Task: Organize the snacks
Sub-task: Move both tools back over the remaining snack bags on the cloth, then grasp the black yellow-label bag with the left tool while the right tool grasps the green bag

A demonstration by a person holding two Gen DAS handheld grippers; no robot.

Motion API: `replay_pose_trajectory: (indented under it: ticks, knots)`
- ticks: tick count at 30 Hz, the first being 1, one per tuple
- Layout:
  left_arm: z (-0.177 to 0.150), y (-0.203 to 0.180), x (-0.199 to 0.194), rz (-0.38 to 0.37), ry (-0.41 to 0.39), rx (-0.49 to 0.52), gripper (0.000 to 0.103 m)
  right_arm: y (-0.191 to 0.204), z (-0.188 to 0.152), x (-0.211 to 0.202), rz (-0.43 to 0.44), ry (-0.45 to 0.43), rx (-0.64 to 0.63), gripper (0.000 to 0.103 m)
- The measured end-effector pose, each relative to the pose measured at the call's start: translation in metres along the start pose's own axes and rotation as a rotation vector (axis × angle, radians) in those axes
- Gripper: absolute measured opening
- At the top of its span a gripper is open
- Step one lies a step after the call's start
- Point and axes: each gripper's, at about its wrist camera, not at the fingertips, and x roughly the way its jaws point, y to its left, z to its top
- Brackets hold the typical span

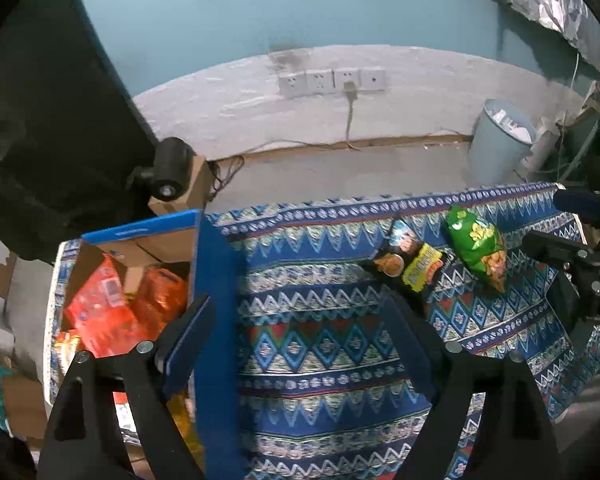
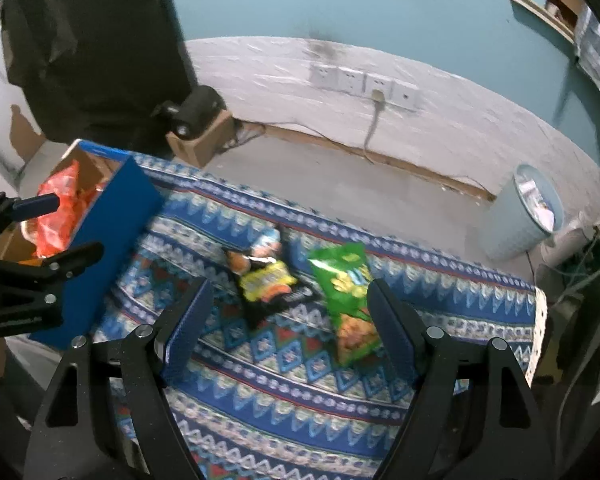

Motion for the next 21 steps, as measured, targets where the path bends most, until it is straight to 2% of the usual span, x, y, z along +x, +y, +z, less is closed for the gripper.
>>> replay_pose_trajectory:
  ticks: [8,12,14,21]
  knots:
    - [0.004,-0.025,0.031,-0.065,0.079,-0.014,0.087,-0.043,-0.013,0.03,-0.005,0.077,0.065,0.079]
    - [0.007,-0.029,0.048,-0.111,0.128,-0.061,0.087,-0.056,-0.013,0.047,-0.001,0.131,0.079,0.079]
    - [0.007,-0.03,0.06,-0.144,0.16,-0.096,0.087,-0.06,-0.012,0.054,0.002,0.155,0.071,0.079]
    - [0.008,-0.036,0.091,-0.159,0.212,-0.16,0.087,-0.061,-0.005,0.083,0.009,0.228,-0.041,0.079]
